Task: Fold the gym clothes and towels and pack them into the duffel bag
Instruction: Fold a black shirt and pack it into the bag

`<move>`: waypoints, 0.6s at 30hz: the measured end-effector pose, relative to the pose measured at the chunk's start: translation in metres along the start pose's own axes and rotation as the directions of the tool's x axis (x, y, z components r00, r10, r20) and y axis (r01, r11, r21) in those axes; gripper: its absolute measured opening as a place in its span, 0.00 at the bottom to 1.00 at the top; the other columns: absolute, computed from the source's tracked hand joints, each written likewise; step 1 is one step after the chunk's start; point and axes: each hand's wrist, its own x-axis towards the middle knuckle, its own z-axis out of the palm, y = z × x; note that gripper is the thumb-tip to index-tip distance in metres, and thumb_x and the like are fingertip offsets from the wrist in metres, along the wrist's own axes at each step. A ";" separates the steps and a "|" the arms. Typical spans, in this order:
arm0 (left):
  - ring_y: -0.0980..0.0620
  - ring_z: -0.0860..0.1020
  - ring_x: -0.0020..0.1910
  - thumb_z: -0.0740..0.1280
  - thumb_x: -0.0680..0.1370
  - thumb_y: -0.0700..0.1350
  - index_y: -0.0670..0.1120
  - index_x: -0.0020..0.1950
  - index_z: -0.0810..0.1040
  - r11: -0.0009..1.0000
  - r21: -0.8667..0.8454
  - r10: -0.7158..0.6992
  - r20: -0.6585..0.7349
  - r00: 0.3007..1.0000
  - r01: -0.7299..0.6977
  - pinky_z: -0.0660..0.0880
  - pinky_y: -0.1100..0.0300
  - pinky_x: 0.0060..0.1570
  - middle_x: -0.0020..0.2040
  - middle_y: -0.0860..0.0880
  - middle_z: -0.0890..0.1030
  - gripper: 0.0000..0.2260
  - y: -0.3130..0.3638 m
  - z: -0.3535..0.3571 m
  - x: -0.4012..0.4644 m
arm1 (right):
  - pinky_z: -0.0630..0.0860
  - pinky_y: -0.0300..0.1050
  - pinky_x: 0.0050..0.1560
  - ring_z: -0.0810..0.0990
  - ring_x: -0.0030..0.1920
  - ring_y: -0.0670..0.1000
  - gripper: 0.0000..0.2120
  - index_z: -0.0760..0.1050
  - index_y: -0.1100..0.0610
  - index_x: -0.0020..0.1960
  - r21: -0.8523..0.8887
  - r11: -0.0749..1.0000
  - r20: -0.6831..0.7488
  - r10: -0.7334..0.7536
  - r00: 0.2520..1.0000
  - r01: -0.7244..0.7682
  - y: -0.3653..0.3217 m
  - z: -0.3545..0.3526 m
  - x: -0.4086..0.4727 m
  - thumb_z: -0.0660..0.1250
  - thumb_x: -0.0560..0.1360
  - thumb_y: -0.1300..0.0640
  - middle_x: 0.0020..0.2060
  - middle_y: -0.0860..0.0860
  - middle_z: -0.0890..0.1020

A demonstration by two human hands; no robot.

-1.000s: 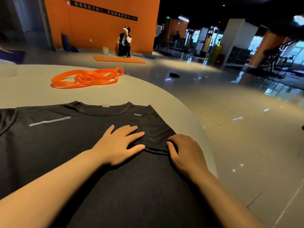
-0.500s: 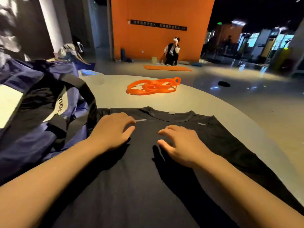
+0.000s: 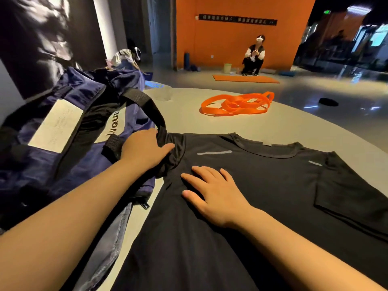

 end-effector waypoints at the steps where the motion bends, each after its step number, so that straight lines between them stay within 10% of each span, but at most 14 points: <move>1: 0.41 0.76 0.58 0.64 0.78 0.56 0.43 0.65 0.72 1.000 -0.002 -0.028 -0.005 1.000 0.028 0.71 0.51 0.48 0.59 0.42 0.78 0.22 0.007 0.003 0.006 | 0.42 0.58 0.75 0.47 0.76 0.48 0.32 0.54 0.39 0.76 -0.008 1.000 0.011 0.001 1.000 -0.001 0.000 0.000 0.001 0.38 0.74 0.33 0.77 0.46 0.54; 6: 0.38 0.73 0.58 0.58 0.82 0.42 0.40 0.62 0.74 0.928 -0.370 -0.149 -0.251 0.956 0.047 0.67 0.51 0.50 0.59 0.38 0.76 0.12 0.030 -0.017 0.024 | 0.45 0.59 0.75 0.51 0.76 0.49 0.24 0.54 0.41 0.76 0.061 0.998 0.010 -0.034 0.999 0.034 0.001 -0.005 -0.001 0.47 0.80 0.38 0.76 0.47 0.57; 9: 0.42 0.74 0.57 0.60 0.82 0.42 0.42 0.62 0.75 0.926 -0.351 0.002 -0.359 0.933 -0.137 0.66 0.55 0.53 0.60 0.41 0.76 0.11 0.044 -0.044 0.023 | 0.63 0.52 0.68 0.66 0.69 0.48 0.22 0.62 0.45 0.73 0.262 0.964 -0.264 0.032 0.964 0.040 0.004 -0.016 -0.007 0.51 0.81 0.42 0.69 0.46 0.69; 14: 0.56 0.80 0.48 0.69 0.77 0.43 0.55 0.62 0.74 0.654 -0.654 0.532 0.040 0.846 -0.381 0.74 0.66 0.53 0.53 0.52 0.79 0.15 0.078 -0.058 -0.029 | 0.72 0.51 0.58 0.78 0.55 0.54 0.16 0.67 0.46 0.65 0.727 0.662 -0.279 0.530 0.801 -0.185 0.032 -0.045 -0.012 0.53 0.80 0.43 0.55 0.49 0.78; 18: 0.56 0.78 0.50 0.71 0.73 0.49 0.57 0.57 0.75 0.749 -0.568 0.389 -0.041 0.920 -0.342 0.76 0.56 0.56 0.52 0.55 0.78 0.14 0.041 -0.036 -0.047 | 0.77 0.57 0.56 0.82 0.45 0.53 0.19 0.65 0.49 0.66 0.717 0.603 -0.089 0.577 0.812 -0.350 0.062 -0.048 -0.023 0.59 0.79 0.43 0.46 0.45 0.76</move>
